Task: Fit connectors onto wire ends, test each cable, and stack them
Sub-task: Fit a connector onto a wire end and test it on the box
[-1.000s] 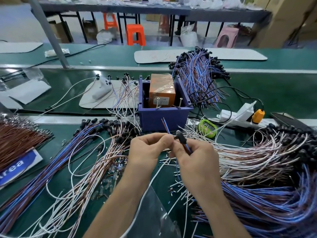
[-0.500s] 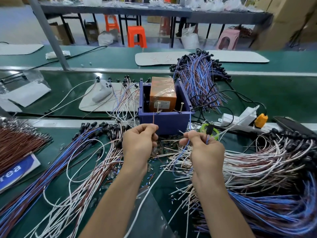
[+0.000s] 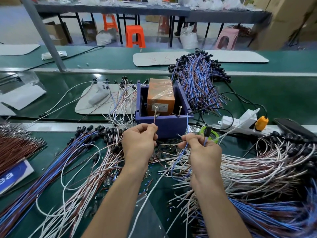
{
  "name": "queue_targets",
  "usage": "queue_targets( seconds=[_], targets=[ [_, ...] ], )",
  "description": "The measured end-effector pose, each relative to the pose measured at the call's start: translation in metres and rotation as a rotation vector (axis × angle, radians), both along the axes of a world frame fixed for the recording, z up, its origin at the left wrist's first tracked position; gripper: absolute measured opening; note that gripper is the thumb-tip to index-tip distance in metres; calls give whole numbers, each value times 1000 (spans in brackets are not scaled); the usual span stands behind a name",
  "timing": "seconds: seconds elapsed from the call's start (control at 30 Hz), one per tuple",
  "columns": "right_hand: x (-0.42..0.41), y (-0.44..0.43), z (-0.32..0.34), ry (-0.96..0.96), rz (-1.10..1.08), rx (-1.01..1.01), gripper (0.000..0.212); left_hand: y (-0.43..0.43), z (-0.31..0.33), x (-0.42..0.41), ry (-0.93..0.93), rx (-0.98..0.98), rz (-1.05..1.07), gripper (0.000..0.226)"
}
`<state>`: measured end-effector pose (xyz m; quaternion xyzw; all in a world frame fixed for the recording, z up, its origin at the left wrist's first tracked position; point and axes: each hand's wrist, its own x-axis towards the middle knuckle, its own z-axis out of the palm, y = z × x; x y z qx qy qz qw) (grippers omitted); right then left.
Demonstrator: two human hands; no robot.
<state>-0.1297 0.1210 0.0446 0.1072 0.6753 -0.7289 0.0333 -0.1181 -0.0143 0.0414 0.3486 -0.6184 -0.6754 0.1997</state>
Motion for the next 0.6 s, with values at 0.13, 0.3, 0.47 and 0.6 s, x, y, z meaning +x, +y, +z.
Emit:
queue_targets(
  seconds=[0.13,0.3,0.47,0.6],
  targets=[
    [-3,-1,-2,-1,-4,18,30,1,1,1,10,-6,-18,27],
    [-6,-4,-3,-20,-29,57,32,2,3,2,21,-10,-24,28],
    [-12,-8,-1,-40,-48,71,35,1,2,0,15,-22,-40,27],
    [-16,-12,-2,-42,-52,92,34,-1,2,0,17,-31,-54,25]
  ],
)
